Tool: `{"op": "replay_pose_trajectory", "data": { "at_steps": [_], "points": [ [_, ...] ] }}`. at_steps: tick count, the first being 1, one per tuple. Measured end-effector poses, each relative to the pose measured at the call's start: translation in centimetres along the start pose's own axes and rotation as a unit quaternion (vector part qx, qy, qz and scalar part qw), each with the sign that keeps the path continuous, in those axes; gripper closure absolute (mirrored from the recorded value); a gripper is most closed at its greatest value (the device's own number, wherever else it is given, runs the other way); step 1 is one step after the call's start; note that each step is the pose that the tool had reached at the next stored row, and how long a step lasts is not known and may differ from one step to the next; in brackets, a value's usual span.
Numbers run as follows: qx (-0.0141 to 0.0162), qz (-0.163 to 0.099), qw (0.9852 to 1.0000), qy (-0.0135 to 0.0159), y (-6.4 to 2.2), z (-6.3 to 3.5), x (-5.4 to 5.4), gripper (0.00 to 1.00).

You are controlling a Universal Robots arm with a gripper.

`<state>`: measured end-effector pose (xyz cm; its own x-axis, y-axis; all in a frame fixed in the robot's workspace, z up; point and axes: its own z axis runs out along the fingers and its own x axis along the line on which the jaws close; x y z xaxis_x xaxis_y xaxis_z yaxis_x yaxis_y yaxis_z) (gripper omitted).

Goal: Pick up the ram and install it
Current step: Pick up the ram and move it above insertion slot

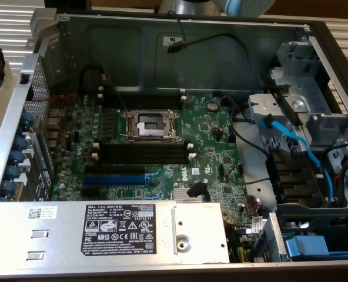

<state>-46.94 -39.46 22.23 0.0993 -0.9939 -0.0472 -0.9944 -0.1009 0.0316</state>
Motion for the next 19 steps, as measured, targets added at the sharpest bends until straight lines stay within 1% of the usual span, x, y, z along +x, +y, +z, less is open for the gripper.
{"op": "replay_pose_trajectory", "data": {
  "at_steps": [1,3,4,5,6,7,8,9,10,11,13,16,17,18,19],
  "points": [
    [0.0005,0.000,1.0000,0.0005,0.00,0.06,0.0,0.69],
    [0.0006,0.000,1.0000,0.0024,0.00,0.12,0.0,0.69],
    [0.0017,0.000,1.0000,0.0034,0.00,0.19,-0.1,0.69],
    [0.0031,0.000,1.0000,0.0052,-0.02,0.24,-0.2,0.69],
    [0.0057,0.000,1.0000,0.0071,-0.04,0.29,-0.4,0.69],
    [0.0103,0.000,0.9999,0.0091,-0.03,0.31,-0.6,0.69],
    [0.0203,0.000,0.9997,0.0116,0.03,0.39,-0.6,0.69],
    [0.0238,-0.001,0.9996,0.0124,0.07,0.45,-0.6,0.69],
    [0.0262,-0.001,0.9996,0.0129,0.11,0.53,-0.6,0.69],
    [0.0275,-0.001,0.9995,0.0133,0.12,0.65,-0.6,0.69],
    [0.0279,-0.001,0.9995,0.0133,0.13,0.87,-0.6,0.69],
    [0.0278,-0.001,0.9995,0.0134,0.14,1.10,-0.6,0.69],
    [0.0267,-0.001,0.9996,0.0132,0.14,1.17,-0.6,0.69],
    [0.0237,0.000,0.9996,0.0130,0.14,1.21,-0.6,0.69],
    [0.0193,0.000,0.9997,0.0125,0.13,1.25,-0.6,0.69]
  ]
}}
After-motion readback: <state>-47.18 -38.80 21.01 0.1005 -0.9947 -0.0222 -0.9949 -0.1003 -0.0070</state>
